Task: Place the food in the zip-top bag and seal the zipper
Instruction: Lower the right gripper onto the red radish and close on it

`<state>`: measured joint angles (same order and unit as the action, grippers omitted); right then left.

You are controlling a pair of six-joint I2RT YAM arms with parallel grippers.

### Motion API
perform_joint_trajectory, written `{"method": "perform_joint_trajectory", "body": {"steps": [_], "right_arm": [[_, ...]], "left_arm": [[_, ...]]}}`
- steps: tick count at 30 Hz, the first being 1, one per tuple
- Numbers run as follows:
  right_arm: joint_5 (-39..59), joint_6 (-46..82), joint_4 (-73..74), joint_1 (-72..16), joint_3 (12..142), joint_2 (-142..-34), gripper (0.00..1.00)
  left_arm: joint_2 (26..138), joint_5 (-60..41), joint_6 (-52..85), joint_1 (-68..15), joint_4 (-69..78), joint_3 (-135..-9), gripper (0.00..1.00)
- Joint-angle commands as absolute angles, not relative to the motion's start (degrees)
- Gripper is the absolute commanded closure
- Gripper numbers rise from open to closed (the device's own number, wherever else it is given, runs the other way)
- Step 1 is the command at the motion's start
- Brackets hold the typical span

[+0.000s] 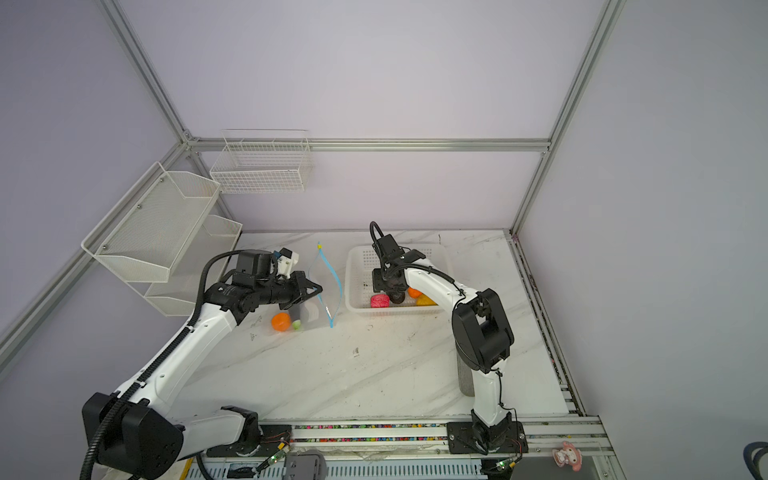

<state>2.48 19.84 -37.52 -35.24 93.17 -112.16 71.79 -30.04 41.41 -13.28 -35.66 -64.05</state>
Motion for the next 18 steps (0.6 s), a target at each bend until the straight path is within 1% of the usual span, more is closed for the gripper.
{"method": "perform_joint_trajectory", "body": {"steps": [1,6,18], "right_arm": [[3.5,19.48,-40.96,-36.12,93.23,-113.26,0.41],[3.75,19.3,-41.04,-36.78,93.86,-114.6,0.32],[2.9,18.83,-42.24,-37.96,94.89,-118.22,0.27]], "left_arm": [[70.71,-30.16,41.84,-13.62,-34.2,-61.93,1.0],[71.04,-30.06,41.66,-13.64,-34.19,-61.91,1.0],[71.58,-29.79,41.4,-13.69,-33.86,-61.79,1.0]]}}
